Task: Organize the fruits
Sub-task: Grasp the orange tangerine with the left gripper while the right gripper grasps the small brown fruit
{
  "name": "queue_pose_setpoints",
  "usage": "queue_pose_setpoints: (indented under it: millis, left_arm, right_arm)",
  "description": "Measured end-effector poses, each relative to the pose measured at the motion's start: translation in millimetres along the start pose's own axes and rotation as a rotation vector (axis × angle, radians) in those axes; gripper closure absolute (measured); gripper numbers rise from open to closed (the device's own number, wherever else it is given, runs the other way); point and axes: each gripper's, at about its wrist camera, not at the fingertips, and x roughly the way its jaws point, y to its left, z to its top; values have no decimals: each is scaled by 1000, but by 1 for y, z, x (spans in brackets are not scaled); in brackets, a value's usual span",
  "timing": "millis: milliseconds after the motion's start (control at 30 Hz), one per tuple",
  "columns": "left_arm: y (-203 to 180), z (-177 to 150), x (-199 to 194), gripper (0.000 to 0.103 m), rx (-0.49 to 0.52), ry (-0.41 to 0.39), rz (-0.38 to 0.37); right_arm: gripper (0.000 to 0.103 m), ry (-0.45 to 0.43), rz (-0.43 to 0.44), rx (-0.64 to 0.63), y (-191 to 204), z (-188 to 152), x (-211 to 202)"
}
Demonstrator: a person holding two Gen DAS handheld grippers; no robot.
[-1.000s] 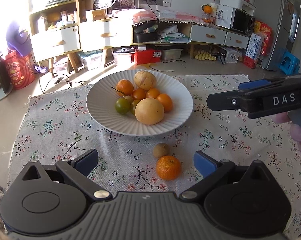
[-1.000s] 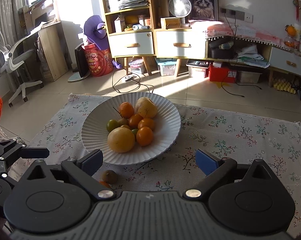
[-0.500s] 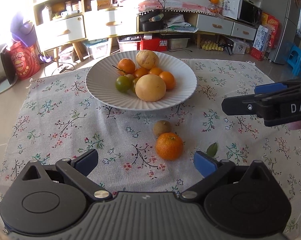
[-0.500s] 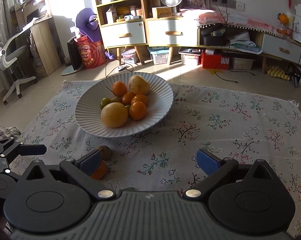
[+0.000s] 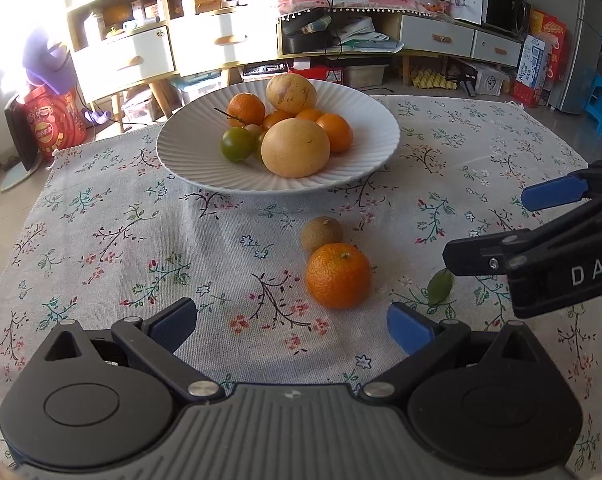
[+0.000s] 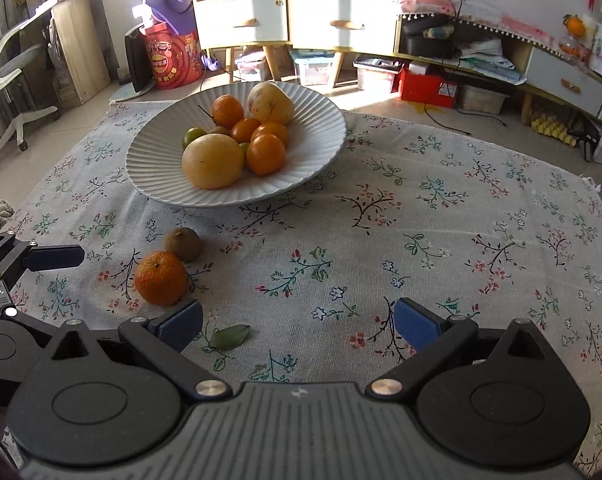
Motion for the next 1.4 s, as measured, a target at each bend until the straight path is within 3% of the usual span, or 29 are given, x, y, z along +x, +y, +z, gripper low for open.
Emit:
queue_pose_setpoints:
  millis: [200, 267, 733, 1400]
  left_arm:
    - [-7, 3, 0, 27, 24, -23, -30]
    - [-10, 5, 2, 41, 33, -21, -45]
    - [-10, 12, 6, 90, 13, -25, -94]
    - [15, 7, -13, 91, -19, -9, -50]
  right_arm:
    - [1, 6, -17, 35, -7, 1, 4]
    - [1, 7, -21, 36, -6, 2, 6]
    - [1, 10, -22, 29, -5, 3, 7]
    - [5, -55, 48, 4, 7, 11, 15]
